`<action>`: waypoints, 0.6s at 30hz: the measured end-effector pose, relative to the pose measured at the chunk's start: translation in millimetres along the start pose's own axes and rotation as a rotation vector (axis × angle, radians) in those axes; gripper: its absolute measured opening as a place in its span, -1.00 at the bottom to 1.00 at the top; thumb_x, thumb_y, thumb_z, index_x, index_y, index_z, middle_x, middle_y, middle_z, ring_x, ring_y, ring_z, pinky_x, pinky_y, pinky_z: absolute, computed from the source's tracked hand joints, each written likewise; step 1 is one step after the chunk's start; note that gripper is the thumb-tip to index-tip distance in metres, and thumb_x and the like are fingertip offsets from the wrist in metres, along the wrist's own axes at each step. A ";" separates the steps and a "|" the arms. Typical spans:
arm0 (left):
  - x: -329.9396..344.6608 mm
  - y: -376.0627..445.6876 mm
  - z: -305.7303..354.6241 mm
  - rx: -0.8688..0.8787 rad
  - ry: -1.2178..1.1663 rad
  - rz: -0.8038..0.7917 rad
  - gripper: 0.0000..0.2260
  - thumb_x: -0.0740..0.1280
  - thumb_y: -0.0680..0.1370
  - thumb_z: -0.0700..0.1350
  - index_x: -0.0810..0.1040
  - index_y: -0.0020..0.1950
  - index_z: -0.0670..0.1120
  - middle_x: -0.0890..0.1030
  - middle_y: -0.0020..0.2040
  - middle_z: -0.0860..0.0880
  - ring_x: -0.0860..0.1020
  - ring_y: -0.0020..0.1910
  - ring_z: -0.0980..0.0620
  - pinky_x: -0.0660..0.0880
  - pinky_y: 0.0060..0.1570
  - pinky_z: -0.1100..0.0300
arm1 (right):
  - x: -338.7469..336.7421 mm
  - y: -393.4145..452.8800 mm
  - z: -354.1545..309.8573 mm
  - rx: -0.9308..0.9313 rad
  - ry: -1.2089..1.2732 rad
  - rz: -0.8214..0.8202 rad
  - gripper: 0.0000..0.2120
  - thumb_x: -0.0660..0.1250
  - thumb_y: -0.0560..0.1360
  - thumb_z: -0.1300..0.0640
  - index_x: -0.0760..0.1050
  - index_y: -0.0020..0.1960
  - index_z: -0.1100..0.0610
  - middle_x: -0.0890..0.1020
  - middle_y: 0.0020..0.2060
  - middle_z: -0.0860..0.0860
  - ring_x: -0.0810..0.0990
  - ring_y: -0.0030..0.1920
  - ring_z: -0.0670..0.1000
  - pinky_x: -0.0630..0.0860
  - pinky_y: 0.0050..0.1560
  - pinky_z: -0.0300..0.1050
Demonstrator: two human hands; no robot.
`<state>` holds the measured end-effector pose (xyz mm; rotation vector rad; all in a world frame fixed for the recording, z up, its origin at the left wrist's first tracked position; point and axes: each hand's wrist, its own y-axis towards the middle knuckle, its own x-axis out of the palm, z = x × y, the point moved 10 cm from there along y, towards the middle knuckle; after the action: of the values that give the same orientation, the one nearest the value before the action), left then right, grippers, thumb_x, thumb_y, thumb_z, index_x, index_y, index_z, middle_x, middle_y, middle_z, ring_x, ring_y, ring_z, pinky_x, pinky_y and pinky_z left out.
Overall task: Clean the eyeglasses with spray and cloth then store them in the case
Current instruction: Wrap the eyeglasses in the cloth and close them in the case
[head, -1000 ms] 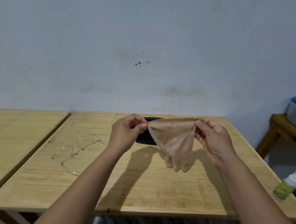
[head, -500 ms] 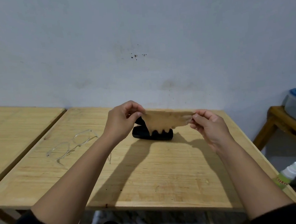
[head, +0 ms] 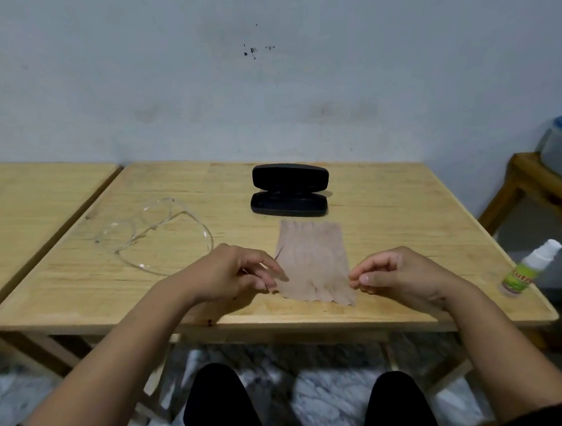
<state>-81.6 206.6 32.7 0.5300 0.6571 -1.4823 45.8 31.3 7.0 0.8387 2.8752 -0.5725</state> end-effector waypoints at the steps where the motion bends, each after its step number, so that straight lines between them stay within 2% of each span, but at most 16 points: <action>1: -4.5 1.7 0.6 -0.011 -0.017 0.015 -0.76 0.37 0.49 -0.24 0.60 0.10 0.02 0.69 -0.07 0.10 0.62 -0.03 0.24 0.51 0.07 0.30 | -5.2 1.6 -0.7 -0.003 0.049 0.050 -0.88 0.36 0.44 0.35 0.65 -0.09 0.23 0.72 -0.19 0.12 0.67 -0.12 0.02 0.60 -0.10 -0.21; 2: -12.2 4.5 1.8 -0.013 0.002 0.070 -0.78 0.37 0.49 -0.20 0.61 0.07 0.04 0.69 -0.07 0.11 0.62 -0.03 0.25 0.50 0.07 0.28 | -12.7 4.3 -2.2 -0.024 0.072 0.130 -0.88 0.37 0.45 0.33 0.66 -0.12 0.18 0.72 -0.19 0.11 0.66 -0.09 0.06 0.60 -0.04 -0.14; 4: -26.6 13.9 4.1 -0.023 0.083 0.215 -0.81 0.38 0.49 -0.14 0.62 0.06 0.07 0.68 -0.04 0.12 0.60 -0.02 0.25 0.50 0.09 0.25 | -29.9 9.3 -10.3 -0.067 -0.053 0.349 -0.88 0.37 0.47 0.23 0.67 -0.12 0.06 0.71 -0.15 0.03 0.64 -0.05 0.04 0.57 -0.01 -0.10; 7: -24.5 36.3 9.5 -0.042 0.190 0.343 -0.82 0.35 0.51 -0.11 0.62 0.10 0.01 0.67 0.03 0.06 0.58 -0.03 0.17 0.50 0.10 0.23 | -31.7 18.1 -30.9 -0.139 -0.275 0.569 -0.83 0.31 0.51 0.15 0.62 0.05 0.02 0.63 -0.06 -0.10 0.54 -0.09 -0.14 0.43 -0.17 -0.35; 9: -23.5 50.2 3.6 -0.108 0.241 0.466 -0.81 0.33 0.52 -0.09 0.61 0.12 -0.01 0.67 0.04 0.01 0.59 -0.03 0.09 0.49 0.05 0.24 | -25.8 31.6 -39.3 -0.196 -0.345 0.609 -0.78 0.30 0.52 0.17 0.60 0.13 0.06 0.63 0.01 -0.05 0.50 -0.08 -0.17 0.35 -0.18 -0.42; 12: -27.9 60.4 -19.0 -0.278 0.192 0.633 -0.80 0.36 0.49 -0.04 0.60 0.09 -0.04 0.66 -0.02 -0.04 0.60 -0.06 0.03 0.49 -0.05 0.23 | -20.6 50.4 -41.9 -0.199 -0.470 0.626 -0.76 0.30 0.51 0.19 0.58 0.16 0.12 0.62 0.09 0.03 0.47 -0.04 -0.14 0.35 -0.05 -0.33; 15: -30.5 68.0 -31.1 -0.386 0.211 0.659 -0.87 0.39 0.47 -0.02 0.60 -0.05 -0.05 0.64 -0.10 -0.04 0.55 -0.15 0.03 0.44 -0.18 0.23 | -21.6 59.8 -42.0 -0.189 -0.521 0.635 -0.77 0.32 0.51 0.19 0.60 0.14 0.15 0.63 0.07 0.06 0.46 -0.06 -0.12 0.34 -0.05 -0.30; 18: -33.2 72.1 -34.3 -0.416 0.222 0.663 -0.89 0.37 0.50 -0.05 0.62 -0.10 -0.07 0.64 -0.13 -0.06 0.55 -0.18 0.01 0.41 -0.22 0.23 | -22.5 64.5 -40.4 -0.185 -0.531 0.630 -0.78 0.35 0.49 0.20 0.61 0.12 0.16 0.64 0.03 0.07 0.47 -0.11 -0.12 0.35 -0.07 -0.32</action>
<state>-11.4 256.7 25.6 0.5219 0.8364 -0.6475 99.9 85.5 27.6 1.2486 2.0049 -0.3678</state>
